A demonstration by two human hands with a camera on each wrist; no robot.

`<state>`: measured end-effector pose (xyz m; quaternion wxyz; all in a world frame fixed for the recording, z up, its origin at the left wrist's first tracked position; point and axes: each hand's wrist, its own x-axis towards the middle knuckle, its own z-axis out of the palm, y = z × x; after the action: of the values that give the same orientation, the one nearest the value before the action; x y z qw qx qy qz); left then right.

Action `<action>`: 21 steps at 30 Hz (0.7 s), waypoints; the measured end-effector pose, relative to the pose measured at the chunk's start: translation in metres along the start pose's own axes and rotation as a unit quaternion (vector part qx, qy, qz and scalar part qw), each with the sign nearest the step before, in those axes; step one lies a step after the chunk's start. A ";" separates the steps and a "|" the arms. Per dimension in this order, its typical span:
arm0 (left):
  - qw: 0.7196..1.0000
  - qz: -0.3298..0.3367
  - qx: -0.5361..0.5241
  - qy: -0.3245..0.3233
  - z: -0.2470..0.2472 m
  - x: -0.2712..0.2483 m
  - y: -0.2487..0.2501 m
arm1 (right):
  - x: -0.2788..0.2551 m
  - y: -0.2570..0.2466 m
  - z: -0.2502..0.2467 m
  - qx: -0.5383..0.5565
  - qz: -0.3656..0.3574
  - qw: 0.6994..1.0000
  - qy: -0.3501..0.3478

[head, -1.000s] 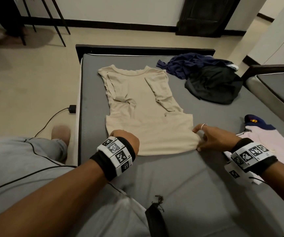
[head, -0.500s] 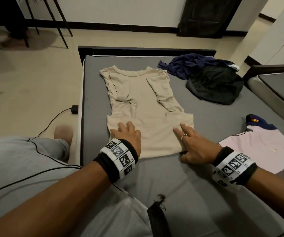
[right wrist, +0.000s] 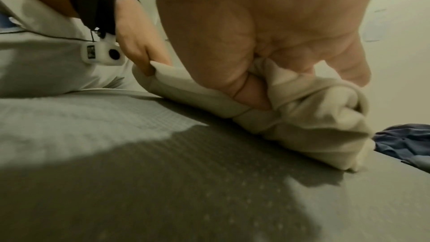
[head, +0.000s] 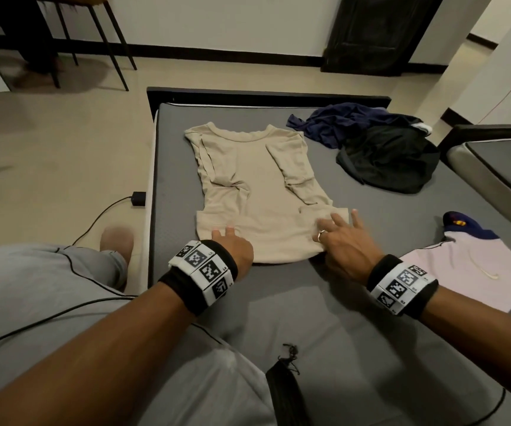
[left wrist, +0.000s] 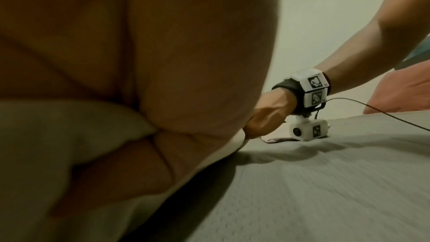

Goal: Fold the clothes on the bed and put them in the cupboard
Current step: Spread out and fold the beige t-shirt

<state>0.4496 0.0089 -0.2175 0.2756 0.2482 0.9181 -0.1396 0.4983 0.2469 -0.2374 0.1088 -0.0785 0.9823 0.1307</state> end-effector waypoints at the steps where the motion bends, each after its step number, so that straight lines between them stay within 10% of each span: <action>1: 1.000 0.015 0.001 0.009 -0.004 -0.005 -0.002 | 0.000 0.003 -0.003 0.018 -0.016 1.000 0.009; 8: 0.992 0.099 -0.070 0.037 -0.017 -0.019 -0.011 | -0.002 0.026 -0.016 0.222 -0.018 0.975 -0.020; 16: 0.991 0.127 -0.046 -0.021 -0.022 -0.027 -0.017 | -0.021 0.025 -0.059 0.260 0.015 0.938 -0.230; 21: 0.987 0.102 -0.120 -0.019 -0.038 -0.016 -0.038 | -0.015 0.039 -0.068 0.367 0.023 0.910 -0.193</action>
<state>0.4249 -0.0138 -0.1730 0.3336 0.3025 0.8928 -0.0042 0.4929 0.2676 -0.1606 0.3142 0.0167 0.9225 -0.2236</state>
